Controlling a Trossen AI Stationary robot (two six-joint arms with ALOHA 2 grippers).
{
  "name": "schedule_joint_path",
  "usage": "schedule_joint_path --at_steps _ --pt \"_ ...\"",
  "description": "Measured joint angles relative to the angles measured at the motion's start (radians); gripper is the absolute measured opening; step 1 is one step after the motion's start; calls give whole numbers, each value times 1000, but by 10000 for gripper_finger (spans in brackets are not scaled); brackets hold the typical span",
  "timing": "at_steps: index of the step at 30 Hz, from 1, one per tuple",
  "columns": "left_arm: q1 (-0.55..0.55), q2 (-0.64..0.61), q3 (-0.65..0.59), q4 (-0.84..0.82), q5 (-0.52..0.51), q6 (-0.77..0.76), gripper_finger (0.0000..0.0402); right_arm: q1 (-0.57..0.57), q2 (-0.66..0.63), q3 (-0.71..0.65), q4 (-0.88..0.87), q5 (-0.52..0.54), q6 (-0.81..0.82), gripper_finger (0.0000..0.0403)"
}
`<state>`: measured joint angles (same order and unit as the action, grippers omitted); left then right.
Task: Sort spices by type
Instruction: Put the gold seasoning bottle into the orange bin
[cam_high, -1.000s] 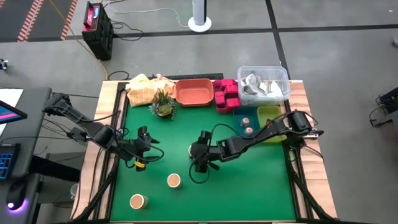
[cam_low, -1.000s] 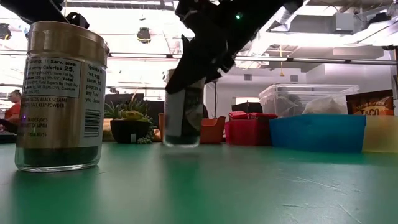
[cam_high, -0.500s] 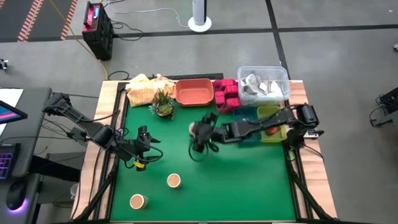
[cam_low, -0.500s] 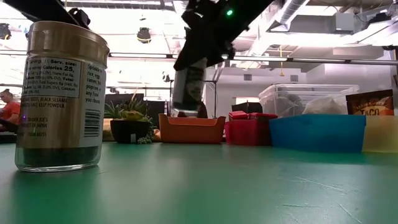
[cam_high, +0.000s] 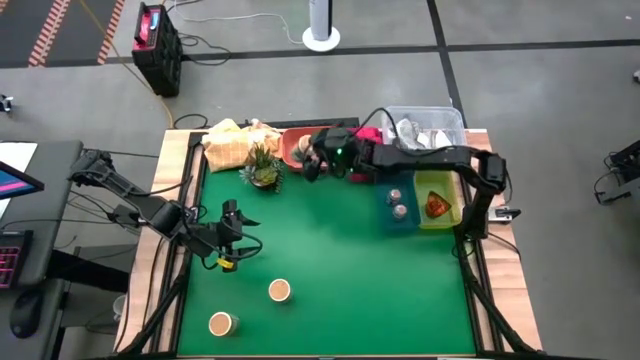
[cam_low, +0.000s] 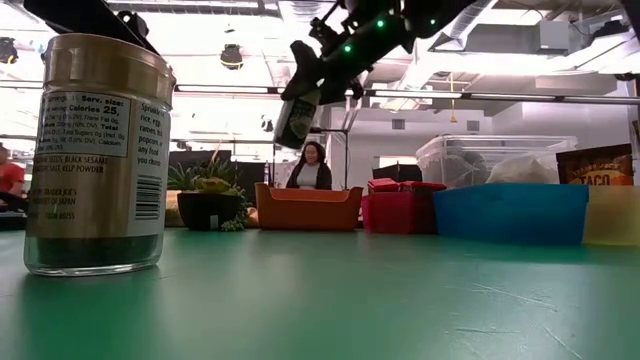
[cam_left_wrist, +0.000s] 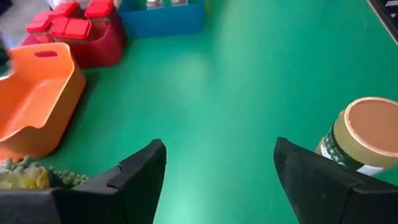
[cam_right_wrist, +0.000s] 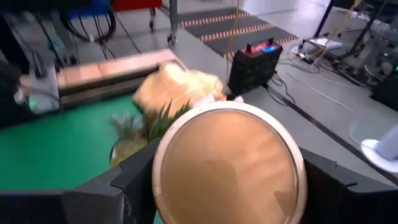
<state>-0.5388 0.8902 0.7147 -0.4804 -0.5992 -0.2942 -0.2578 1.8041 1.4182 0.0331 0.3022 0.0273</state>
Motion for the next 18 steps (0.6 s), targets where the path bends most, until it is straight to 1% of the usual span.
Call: schedule_joint_path --at_steps 2,6,12,15,17,18 --pt "4 0 0 18 -2 20 286 -34 0 0 39 -43 7 302" --pt "9 0 0 30 -5 31 286 -87 -1 0 59 -81 37 301" --pt "9 0 0 56 -8 38 286 -119 24 2 56 -96 77 301" --pt "11 0 0 111 -13 89 286 -132 67 12 56 -102 94 301" --pt "14 1 0 151 -16 120 286 -144 86 14 9 -102 107 301" --pt "16 0 0 162 -17 126 286 -146 106 26 13 -99 109 301"
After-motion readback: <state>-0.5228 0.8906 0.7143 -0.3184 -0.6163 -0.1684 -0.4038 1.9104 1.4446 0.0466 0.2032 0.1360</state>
